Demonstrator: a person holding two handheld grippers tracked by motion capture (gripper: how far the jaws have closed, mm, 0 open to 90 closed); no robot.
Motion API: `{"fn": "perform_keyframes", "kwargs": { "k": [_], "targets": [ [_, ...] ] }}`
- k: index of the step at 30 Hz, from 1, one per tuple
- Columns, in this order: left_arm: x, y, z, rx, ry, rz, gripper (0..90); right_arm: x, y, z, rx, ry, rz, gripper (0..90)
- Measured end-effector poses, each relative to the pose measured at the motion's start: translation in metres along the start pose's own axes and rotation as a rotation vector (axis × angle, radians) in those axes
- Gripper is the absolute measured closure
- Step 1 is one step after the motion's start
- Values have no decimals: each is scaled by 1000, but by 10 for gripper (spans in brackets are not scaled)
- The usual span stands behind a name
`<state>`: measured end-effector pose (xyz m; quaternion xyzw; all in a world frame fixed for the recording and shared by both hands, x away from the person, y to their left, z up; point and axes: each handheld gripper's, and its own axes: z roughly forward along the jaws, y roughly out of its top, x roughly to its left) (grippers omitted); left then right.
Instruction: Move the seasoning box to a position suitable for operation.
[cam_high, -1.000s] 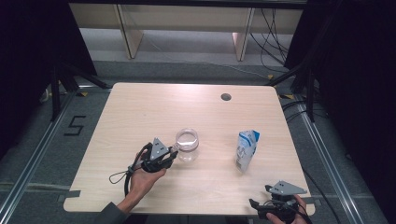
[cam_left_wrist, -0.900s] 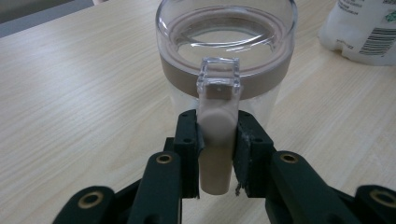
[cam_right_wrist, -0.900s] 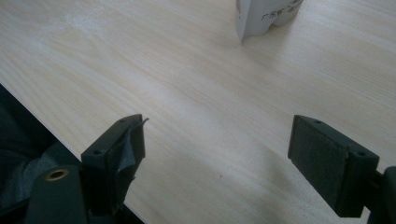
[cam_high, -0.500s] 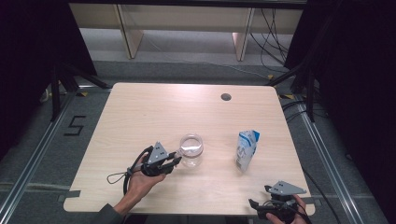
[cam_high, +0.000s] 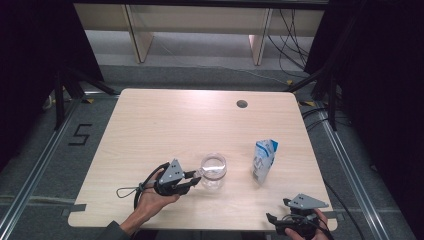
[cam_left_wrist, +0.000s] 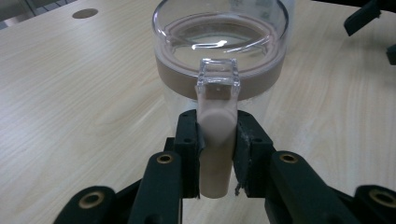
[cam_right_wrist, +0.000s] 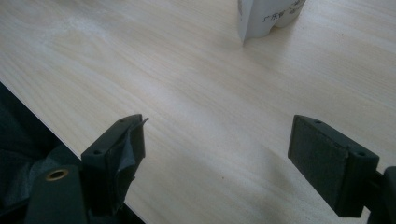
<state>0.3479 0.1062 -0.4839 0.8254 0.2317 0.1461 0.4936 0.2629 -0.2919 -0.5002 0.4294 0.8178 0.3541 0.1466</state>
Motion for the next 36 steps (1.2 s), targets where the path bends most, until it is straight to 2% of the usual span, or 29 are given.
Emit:
{"fn": "perform_keyframes", "kwargs": {
  "k": [1,2,3,4,11,13,14,15,16,17,18,19,21,23,24,25,26,29,30,31,32,33,34,35,36],
  "targets": [
    [0,0,0,-4,-11,12,728,2,-1,0,0,2,34,197],
    [-1,-1,0,-8,-20,3,729,1,0,0,-5,1,21,197],
    [-1,-1,0,-8,-26,24,729,0,0,1,-12,2,4,196],
    [-3,-1,-1,-4,-24,13,728,0,0,0,-11,2,5,197],
    [-3,-2,-1,-19,-75,38,728,0,0,0,-10,5,2,197],
    [-1,-2,-1,-11,-76,49,727,0,0,1,-11,5,4,197],
    [-2,-2,-1,-14,-76,38,727,0,0,1,-11,6,3,196],
    [-1,-2,-1,-13,-76,44,727,1,0,0,-9,3,14,196],
    [-2,-2,-1,-13,-73,27,726,1,0,0,-8,2,14,197],
    [-2,-2,-1,-14,-72,32,726,2,-1,0,-1,5,32,196],
    [-2,-2,-1,-12,-72,30,725,2,0,1,-5,7,21,197],
    [-2,-2,-1,-9,-67,31,725,2,0,0,2,6,32,197],
    [-1,-2,-1,-9,-66,38,724,2,0,0,2,8,29,197],
    [-1,-2,-1,-11,-65,34,723,-1,-1,1,-10,6,-10,196],
    [0,-2,-1,-6,-64,35,722,-1,-1,1,-9,7,-5,196],
    [-1,-2,-1,-4,-58,18,721,-2,-1,1,-12,-5,-8,196],
    [1,-2,-1,-3,-57,31,720,-1,-1,0,-10,-1,2,196],
    [2,-2,-2,1,-45,23,708,-1,-1,0,-11,-3,-3,196],
    [3,-2,-2,5,-42,27,710,0,-1,0,-7,2,14,196],
    [1,-3,-2,-4,-41,11,710,1,-1,0,-3,3,26,196],
    [2,-2,-3,-3,-48,33,706,1,-1,0,3,0,29,196],
    [1,-2,-3,-3,-48,22,694,1,-1,0,7,8,42,196],
    [2,-3,-3,2,-50,14,672,0,-1,0,-2,-2,19,196],
    [3,-2,-3,14,-52,28,641,0,-1,1,-10,-3,20,196],
    [3,-3,-3,10,-59,17,626,0,-1,0,3,-2,37,196]
  ]
}}
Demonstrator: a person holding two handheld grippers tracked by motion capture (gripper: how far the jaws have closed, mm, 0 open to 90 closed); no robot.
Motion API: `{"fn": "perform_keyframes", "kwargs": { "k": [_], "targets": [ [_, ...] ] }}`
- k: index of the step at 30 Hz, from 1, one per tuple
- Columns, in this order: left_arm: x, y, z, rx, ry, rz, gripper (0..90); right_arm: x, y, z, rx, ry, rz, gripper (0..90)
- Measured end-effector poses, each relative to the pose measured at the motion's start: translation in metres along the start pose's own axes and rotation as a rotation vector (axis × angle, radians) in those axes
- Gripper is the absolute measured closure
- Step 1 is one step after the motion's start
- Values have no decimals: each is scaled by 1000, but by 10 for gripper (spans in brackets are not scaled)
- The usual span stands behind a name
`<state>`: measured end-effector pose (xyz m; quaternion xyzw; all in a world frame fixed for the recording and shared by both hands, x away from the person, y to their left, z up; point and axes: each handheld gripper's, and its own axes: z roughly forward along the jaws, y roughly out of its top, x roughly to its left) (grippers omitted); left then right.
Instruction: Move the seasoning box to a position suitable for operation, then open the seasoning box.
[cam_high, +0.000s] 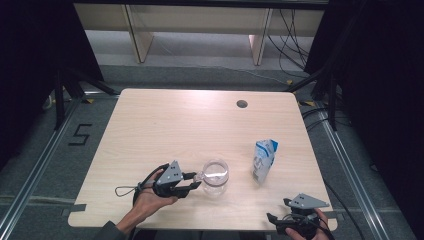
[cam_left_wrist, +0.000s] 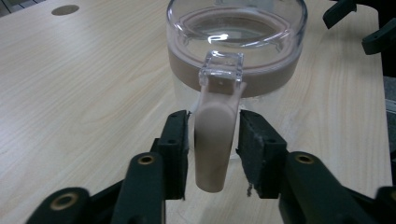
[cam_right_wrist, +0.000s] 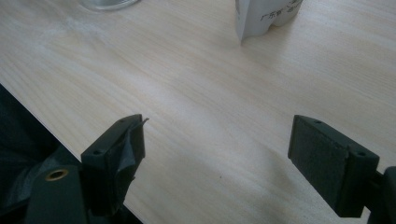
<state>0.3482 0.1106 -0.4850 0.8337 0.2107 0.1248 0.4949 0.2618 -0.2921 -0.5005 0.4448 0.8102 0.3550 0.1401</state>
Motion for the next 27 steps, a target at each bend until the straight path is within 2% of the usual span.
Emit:
{"fn": "perform_keyframes", "kwargs": {
  "k": [2,3,5,6,8,10,11,12,14,15,18,20,21,22,23,25,26,27],
  "targets": [
    [-1,0,-1,-14,-6,0,575,-1,0,1,-8,17,-3,196],
    [-2,0,-2,-19,-7,-14,540,-2,0,1,-14,21,-20,196],
    [-4,0,-5,-25,-8,-44,461,-3,0,0,-10,1,-35,195],
    [-4,0,-6,-24,-1,-43,437,0,0,0,-7,8,-8,195],
    [-5,0,-10,-33,9,-66,382,-2,0,0,-17,6,-34,195],
    [-4,0,-14,-46,2,-77,348,-2,1,1,-21,7,-31,194],
    [-4,0,-17,-73,-14,-149,326,-2,1,0,-17,6,-34,194],
    [-3,0,-20,-92,-23,-183,302,-2,1,0,-17,6,-35,193],
    [-3,-1,-24,-110,-18,-236,277,-2,1,0,-16,5,-35,193],
    [-2,-2,-24,-119,-21,-234,265,-2,1,1,-16,4,-36,193],
    [-4,-1,-29,-120,4,-260,243,-2,1,0,-14,7,-30,192],
    [-5,1,-30,-141,3,-286,243,-1,1,0,-18,10,-34,192],
    [-5,2,-31,-136,14,-281,263,0,1,1,-21,16,-27,189],
    [-5,3,-32,-148,8,-275,281,-1,1,2,-25,21,-45,188],
    [-7,3,-32,-147,19,-294,304,-1,1,1,-25,26,-37,186],
    [-6,4,-33,-150,12,-280,361,-1,1,1,-31,35,-38,183],
    [-8,5,-33,-146,24,-291,388,0,1,1,-31,32,-35,177],
    [-8,6,-35,-146,31,-272,424,0,2,0,-33,29,-52,171]
  ]
}}
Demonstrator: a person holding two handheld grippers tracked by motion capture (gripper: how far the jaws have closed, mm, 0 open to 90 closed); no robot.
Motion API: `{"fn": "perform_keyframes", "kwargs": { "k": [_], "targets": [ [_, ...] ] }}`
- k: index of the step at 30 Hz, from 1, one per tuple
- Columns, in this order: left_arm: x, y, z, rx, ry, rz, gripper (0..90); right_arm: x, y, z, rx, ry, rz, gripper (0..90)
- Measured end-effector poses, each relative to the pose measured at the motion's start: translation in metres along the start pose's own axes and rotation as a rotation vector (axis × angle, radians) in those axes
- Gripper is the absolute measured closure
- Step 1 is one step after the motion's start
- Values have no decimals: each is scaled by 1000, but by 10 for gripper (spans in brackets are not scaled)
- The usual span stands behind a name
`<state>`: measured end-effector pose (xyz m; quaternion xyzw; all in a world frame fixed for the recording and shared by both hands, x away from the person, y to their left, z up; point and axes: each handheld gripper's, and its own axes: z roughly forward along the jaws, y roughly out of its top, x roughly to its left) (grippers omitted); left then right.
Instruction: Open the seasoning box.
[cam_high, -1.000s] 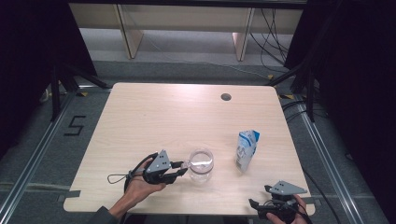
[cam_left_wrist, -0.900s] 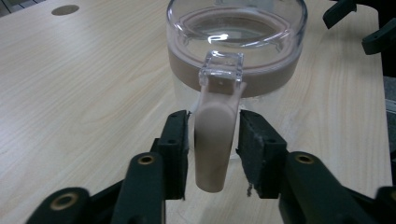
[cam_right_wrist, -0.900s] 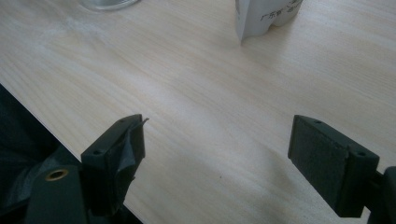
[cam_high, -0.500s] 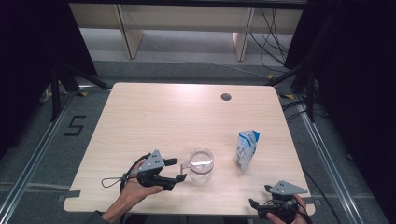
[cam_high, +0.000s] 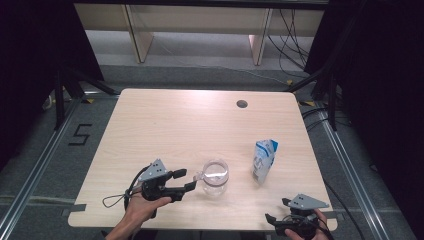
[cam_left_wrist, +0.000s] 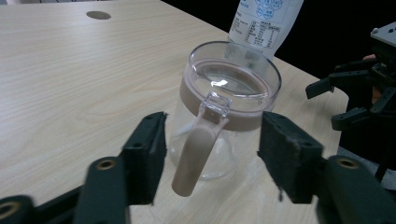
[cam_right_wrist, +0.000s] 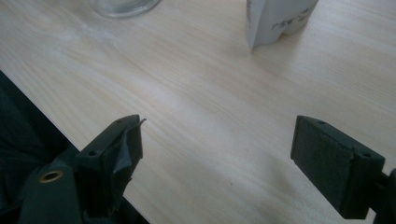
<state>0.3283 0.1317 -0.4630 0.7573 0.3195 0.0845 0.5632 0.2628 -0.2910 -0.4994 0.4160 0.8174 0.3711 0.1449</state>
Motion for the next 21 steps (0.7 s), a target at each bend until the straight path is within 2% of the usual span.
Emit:
{"fn": "perform_keyframes", "kwargs": {
  "k": [1,2,3,4,5,6,7,8,10,11,12,13,14,15,17,18,21],
  "targets": [
    [-1,1,0,-9,0,1,472,0,0,1,-14,19,-7,169],
    [-1,2,-2,-15,-1,8,491,3,1,1,-10,19,23,166],
    [-2,3,-2,-27,8,-1,522,2,1,1,-18,23,18,160],
    [-3,5,-4,-31,12,15,561,5,2,1,-9,38,50,157],
    [-3,7,-5,-38,10,32,592,2,3,3,-33,39,8,159],
    [-4,8,-5,-44,18,41,624,4,4,3,-36,49,14,161],
    [-5,10,-5,-48,25,44,661,4,5,4,-42,59,-5,166],
    [-6,11,-5,-47,31,50,697,8,5,4,-39,70,6,175],
    [-8,14,-3,-44,36,78,749,8,7,5,-55,64,-19,196],
    [-9,15,-1,-44,39,86,779,9,8,5,-57,76,-15,214],
    [-10,17,1,-48,31,99,798,9,9,5,-68,83,-25,231],
    [-12,18,2,-37,40,104,810,9,10,5,-80,93,-20,242],
    [-13,19,5,-41,31,109,823,11,11,5,-84,91,-6,252],
    [-14,20,6,-29,41,123,833,9,12,6,-96,87,-27,269],
    [-16,21,10,-24,45,124,847,12,13,6,-93,86,-9,325],
    [-17,22,12,-19,45,130,853,11,14,6,-105,78,-35,345],
    [-18,22,17,-4,53,134,865,14,16,5,-133,83,-29,393]
  ]
}}
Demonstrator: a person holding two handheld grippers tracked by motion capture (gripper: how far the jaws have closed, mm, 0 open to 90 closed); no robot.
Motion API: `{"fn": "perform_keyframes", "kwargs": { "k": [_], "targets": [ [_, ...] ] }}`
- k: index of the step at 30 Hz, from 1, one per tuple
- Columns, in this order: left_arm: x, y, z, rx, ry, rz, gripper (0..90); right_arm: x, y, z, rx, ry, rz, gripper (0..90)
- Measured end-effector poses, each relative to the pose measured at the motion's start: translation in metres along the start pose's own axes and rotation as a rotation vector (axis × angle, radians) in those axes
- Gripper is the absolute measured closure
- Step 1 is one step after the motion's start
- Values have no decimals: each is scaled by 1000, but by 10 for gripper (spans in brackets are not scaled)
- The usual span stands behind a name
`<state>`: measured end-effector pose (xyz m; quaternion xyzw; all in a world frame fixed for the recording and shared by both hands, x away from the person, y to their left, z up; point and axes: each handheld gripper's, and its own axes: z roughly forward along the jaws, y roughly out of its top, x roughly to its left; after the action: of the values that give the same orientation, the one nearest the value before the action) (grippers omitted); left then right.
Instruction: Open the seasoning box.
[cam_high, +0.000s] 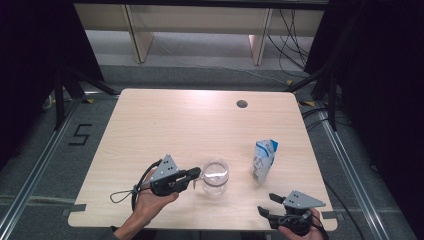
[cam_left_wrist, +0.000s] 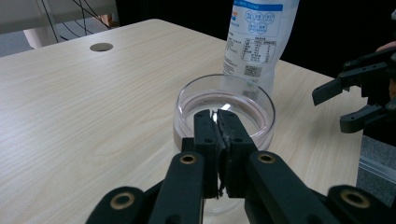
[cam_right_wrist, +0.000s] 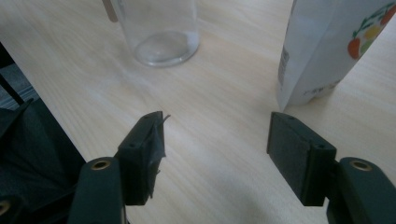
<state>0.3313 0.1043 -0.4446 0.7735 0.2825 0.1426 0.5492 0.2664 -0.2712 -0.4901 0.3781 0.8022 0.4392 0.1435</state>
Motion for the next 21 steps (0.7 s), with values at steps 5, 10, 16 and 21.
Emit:
{"fn": "perform_keyframes", "kwargs": {
  "k": [5,10,16,21],
  "targets": [
    [0,0,2,8,0,0,869,1,5,2,-33,6,-15,456],
    [0,0,4,13,4,6,873,2,11,6,-43,13,-61,494],
    [2,0,5,24,17,18,878,4,16,9,-60,6,-90,554],
    [2,-1,7,29,17,18,887,5,19,13,-60,17,-95,615]
  ]
}}
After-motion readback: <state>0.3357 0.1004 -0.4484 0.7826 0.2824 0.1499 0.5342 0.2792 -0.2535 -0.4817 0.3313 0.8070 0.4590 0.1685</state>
